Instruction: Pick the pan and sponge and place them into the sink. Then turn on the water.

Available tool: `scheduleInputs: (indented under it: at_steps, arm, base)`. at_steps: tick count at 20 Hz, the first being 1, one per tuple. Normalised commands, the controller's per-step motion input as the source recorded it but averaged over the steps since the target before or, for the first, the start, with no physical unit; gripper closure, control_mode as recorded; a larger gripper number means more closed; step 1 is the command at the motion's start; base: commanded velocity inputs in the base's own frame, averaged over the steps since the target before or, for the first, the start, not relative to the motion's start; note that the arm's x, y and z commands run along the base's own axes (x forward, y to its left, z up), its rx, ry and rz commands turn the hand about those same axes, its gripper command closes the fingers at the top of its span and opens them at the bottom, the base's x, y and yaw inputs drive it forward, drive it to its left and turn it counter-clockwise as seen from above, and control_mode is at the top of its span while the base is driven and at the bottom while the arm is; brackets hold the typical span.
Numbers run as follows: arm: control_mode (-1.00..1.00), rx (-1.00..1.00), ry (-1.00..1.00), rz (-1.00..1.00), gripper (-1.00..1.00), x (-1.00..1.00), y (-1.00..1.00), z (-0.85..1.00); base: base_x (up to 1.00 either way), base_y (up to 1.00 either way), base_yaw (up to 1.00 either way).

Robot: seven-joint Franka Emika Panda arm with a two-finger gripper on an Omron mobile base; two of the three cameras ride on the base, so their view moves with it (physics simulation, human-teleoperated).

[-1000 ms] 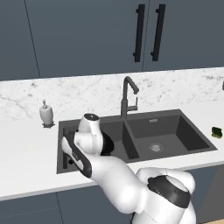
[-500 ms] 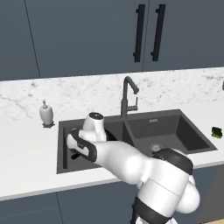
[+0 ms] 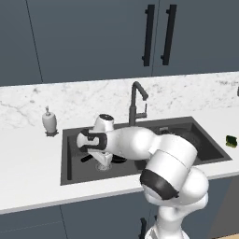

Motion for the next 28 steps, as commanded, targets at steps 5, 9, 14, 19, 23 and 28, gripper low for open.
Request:
scheduleInputs:
  at_steps: [5, 9, 14, 19, 23, 28]
  arm:
    - [-1.0, 0.0, 0.07, 0.0, 1.0, 0.38, -0.26, -0.22]
    - [-1.0, 0.0, 0.04, 0.0, 1.0, 0.29, -0.11, -0.27]
    - [-1.0, -0.02, 0.0, 0.0, 1.0, 0.14, 0.0, -0.48]
    - [-1.0, -0.02, 0.0, 0.0, 1.0, 0.2, 0.0, -0.5]
    - [-1.0, 0.0, 0.0, -0.02, 1.0, 0.24, 0.0, -0.3]
    - [-1.0, 0.0, 0.03, -0.05, -1.0, 0.32, 0.0, -0.18]
  base:
    - [0.0, 0.0, 0.0]
    - [0.0, 0.0, 0.0]
    - [0.0, 0.0, 0.0]
    - [0.0, 0.0, 0.0]
    - [0.0, 0.0, 0.0]
    - [0.0, 0.0, 0.0]
